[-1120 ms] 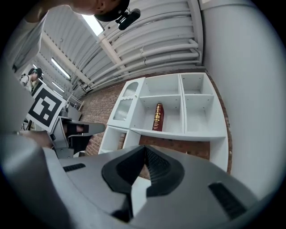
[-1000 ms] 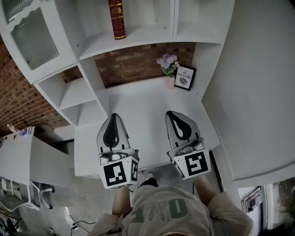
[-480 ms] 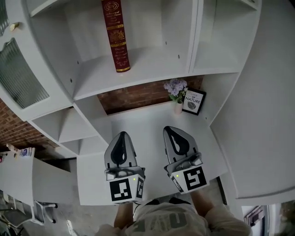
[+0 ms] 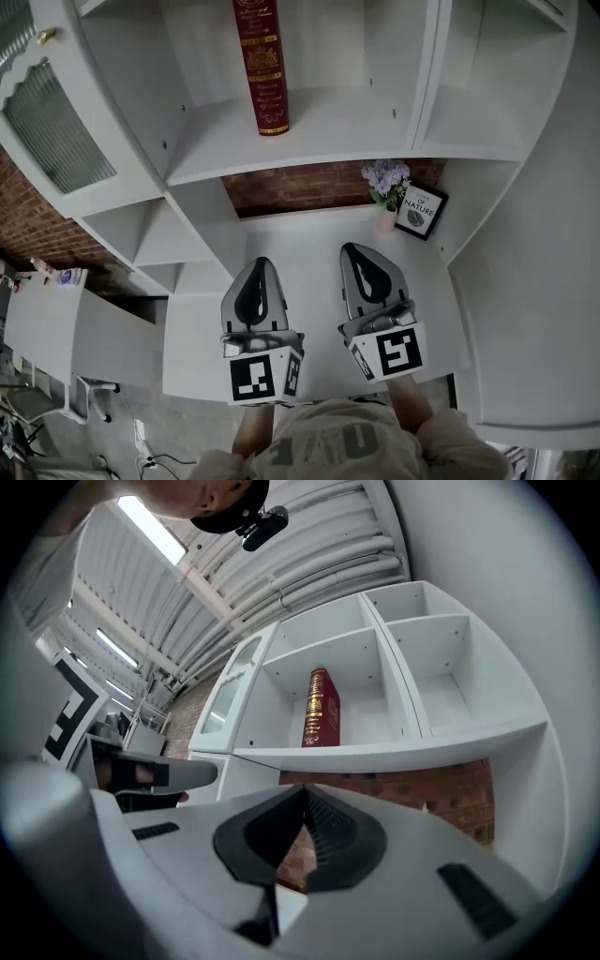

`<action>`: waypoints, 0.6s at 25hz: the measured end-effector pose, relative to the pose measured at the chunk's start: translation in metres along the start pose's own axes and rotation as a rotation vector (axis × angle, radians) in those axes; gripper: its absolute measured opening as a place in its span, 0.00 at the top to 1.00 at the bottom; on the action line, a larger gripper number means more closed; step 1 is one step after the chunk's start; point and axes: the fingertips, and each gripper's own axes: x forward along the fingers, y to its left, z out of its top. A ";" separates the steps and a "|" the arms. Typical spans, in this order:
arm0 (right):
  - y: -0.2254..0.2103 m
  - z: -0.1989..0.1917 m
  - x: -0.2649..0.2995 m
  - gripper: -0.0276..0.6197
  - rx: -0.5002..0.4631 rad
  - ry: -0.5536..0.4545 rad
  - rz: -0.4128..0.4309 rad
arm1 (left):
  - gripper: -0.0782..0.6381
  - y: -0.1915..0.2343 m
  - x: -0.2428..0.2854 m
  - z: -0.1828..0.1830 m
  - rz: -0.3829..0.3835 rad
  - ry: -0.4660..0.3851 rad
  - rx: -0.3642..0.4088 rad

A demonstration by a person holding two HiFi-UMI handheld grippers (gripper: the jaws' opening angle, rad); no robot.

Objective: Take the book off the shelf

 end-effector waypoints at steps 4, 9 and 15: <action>0.002 0.001 0.002 0.94 -0.018 0.003 0.014 | 0.88 0.003 0.006 0.005 0.009 -0.025 -0.023; 0.005 0.001 -0.001 0.94 -0.017 -0.004 0.060 | 0.85 -0.002 0.013 0.007 -0.006 -0.041 -0.062; 0.008 0.004 -0.006 0.94 -0.066 0.004 0.080 | 0.45 -0.024 0.035 0.059 -0.091 -0.168 0.025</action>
